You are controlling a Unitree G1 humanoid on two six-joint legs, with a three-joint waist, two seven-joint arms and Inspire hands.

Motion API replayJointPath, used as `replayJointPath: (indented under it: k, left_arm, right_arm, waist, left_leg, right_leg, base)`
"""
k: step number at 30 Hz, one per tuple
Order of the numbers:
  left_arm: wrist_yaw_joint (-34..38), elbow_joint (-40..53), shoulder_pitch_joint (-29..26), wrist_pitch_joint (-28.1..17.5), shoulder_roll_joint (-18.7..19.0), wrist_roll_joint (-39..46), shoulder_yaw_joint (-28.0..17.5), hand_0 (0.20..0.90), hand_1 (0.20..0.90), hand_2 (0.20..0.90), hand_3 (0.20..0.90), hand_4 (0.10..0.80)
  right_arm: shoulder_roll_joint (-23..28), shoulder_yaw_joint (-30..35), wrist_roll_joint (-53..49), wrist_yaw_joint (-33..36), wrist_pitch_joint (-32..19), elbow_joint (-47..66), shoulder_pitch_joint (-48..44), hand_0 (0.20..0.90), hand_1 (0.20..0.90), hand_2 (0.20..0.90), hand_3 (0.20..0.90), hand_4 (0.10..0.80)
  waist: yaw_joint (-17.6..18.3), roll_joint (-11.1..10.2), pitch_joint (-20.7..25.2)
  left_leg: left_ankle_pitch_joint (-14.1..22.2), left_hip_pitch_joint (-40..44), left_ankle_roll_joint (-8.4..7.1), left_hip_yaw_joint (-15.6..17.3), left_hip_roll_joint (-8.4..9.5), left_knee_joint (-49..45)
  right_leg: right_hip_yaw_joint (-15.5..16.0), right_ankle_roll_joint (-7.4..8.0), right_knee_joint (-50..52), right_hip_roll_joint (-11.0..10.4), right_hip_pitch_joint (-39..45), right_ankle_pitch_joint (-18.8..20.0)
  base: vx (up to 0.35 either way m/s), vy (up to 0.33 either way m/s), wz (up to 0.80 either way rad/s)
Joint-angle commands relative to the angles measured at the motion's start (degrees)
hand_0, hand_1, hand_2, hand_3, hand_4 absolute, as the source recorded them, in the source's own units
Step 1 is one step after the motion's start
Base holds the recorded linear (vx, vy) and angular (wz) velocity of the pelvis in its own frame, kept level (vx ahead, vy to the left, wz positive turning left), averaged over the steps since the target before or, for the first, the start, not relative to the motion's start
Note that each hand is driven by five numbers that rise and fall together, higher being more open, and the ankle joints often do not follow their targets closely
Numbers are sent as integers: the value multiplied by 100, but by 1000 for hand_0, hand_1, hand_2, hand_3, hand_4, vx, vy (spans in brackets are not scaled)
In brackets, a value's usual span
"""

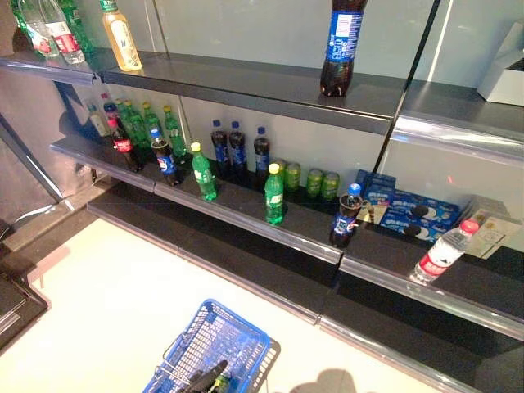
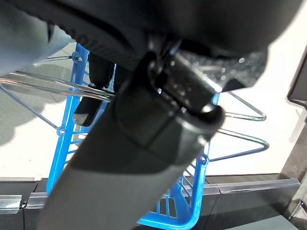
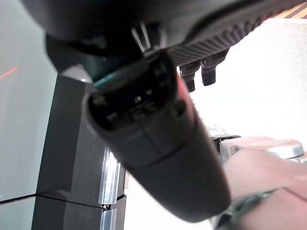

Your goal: Pick up the drink and place into the basket.

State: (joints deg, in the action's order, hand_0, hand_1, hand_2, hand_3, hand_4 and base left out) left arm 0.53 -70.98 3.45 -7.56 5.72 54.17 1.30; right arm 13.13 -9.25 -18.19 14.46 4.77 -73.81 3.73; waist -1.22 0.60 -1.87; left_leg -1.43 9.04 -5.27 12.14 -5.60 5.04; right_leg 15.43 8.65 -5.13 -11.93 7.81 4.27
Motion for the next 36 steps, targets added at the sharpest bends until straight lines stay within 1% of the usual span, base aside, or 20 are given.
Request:
replayJointPath:
  k: [1,4,9,18,21,22,24,26,28,30,31,32,33,34,35,36]
  left_arm:
    - [-206,37,-289,-143,202,-161,17,300,300,300,200,100]
    - [-225,18,-340,-182,184,-180,0,300,300,300,200,100]
    - [-188,16,-340,-139,187,-232,-13,300,300,300,200,100]
    - [-114,23,-309,-154,186,-192,9,300,300,300,200,100]
    - [-109,12,-315,-166,202,-178,-2,300,300,300,200,100]
    - [-93,-2,-320,-173,211,-178,-22,300,300,300,200,100]
    - [-84,-8,-325,-167,227,-177,-39,300,300,300,200,100]
    - [-71,-4,-319,-175,246,-158,-45,300,300,300,200,100]
    - [-59,8,-317,-170,287,-188,-75,300,300,300,200,100]
    - [-12,95,-309,-121,358,-229,-87,300,300,300,200,100]
    - [23,206,-290,-55,414,-252,-98,300,300,300,200,100]
    - [54,330,-261,5,475,-270,-108,300,300,300,200,100]
    - [63,375,-252,27,496,-283,-113,300,300,300,200,100]
    - [87,479,-225,72,533,-298,-115,300,300,300,200,100]
    - [145,652,-176,136,576,-310,-113,300,300,300,200,100]
    - [153,670,-166,143,578,-311,-113,300,300,300,200,100]
  right_arm:
    - [-231,-177,250,-250,-61,-420,-359,900,900,900,900,800]
    - [-244,-190,238,-294,-52,-455,-337,900,900,900,900,800]
    - [-246,-180,243,-313,-12,-514,-329,900,900,900,900,800]
    - [-235,-162,279,-229,187,-557,-306,900,900,900,900,800]
    - [-201,-151,385,13,410,-588,-288,900,900,900,900,800]
    - [-164,-118,358,343,523,-647,-278,900,900,900,900,800]
    - [-127,-67,352,491,521,-692,-274,900,900,900,900,800]
    - [-77,-9,334,711,432,-710,-262,900,900,900,900,800]
    - [11,68,462,922,163,-647,-275,900,900,900,900,800]
    - [142,56,548,1076,-88,-351,-318,900,900,900,900,800]
    - [223,30,519,1085,-235,-92,-341,900,900,900,900,800]
    - [308,3,634,1104,-514,209,-362,900,900,900,900,800]
    - [341,-21,604,1097,-530,328,-369,900,900,900,900,800]
    - [406,-75,622,1093,-676,607,-373,900,900,900,900,800]
    - [488,-157,638,1104,-781,1144,-355,900,900,900,900,800]
    - [495,-163,659,1100,-791,1190,-343,900,900,900,900,800]
  waist:
    - [-130,-9,-343]
    - [-123,-48,-355]
    - [-125,-53,-356]
    - [-132,-64,-379]
    - [-140,-86,-400]
    - [-152,-98,-401]
    - [-161,-110,-399]
    - [-166,-127,-401]
    - [-178,-163,-409]
    - [-194,-210,-432]
    - [-209,-238,-456]
    - [-222,-270,-479]
    - [-230,-281,-488]
    - [-244,-302,-506]
    - [-265,-327,-530]
    - [-264,-329,-530]
  left_leg:
    - [459,93,144,122,64,-243]
    - [480,101,155,137,52,-260]
    - [490,152,166,143,28,-222]
    - [457,144,130,148,-36,-231]
    - [459,128,127,139,-43,-248]
    - [461,143,130,129,-49,-233]
    - [465,149,131,124,-56,-231]
    - [469,157,131,123,-65,-238]
    - [489,154,129,110,-76,-267]
    - [502,136,131,94,-85,-307]
    - [511,121,137,86,-91,-333]
    - [518,99,144,78,-99,-367]
    - [521,90,148,71,-99,-377]
    - [527,70,159,51,-99,-398]
    - [527,42,170,18,-96,-417]
    - [528,39,171,13,-95,-420]
  right_leg:
    - [121,46,231,-166,-67,-37]
    - [99,50,243,-167,-69,-42]
    - [94,50,220,-159,-36,-48]
    - [77,49,220,-142,-33,-54]
    - [82,56,213,-142,-31,-49]
    - [83,66,202,-136,-17,-43]
    - [74,70,194,-131,-9,-41]
    - [65,79,196,-126,0,-37]
    - [48,98,211,-124,-4,-37]
    - [23,110,241,-119,-23,-39]
    - [19,112,256,-116,-35,-38]
    - [21,111,272,-111,-45,-39]
    - [21,110,276,-110,-50,-39]
    - [23,108,286,-112,-60,-38]
    - [34,111,296,-117,-72,-30]
    - [38,112,297,-118,-71,-30]
  base:
    - [0,0,0]
    - [11,-7,0]
    - [38,-8,0]
    - [18,-3,0]
    - [0,0,0]
    - [0,0,0]
    - [0,0,0]
    - [13,-21,0]
    - [21,-52,0]
    - [4,-62,-1]
    - [-12,-72,-1]
    - [-15,-64,-1]
    - [-16,-56,0]
    - [-22,-51,1]
    - [-20,-44,1]
    - [-18,-51,0]
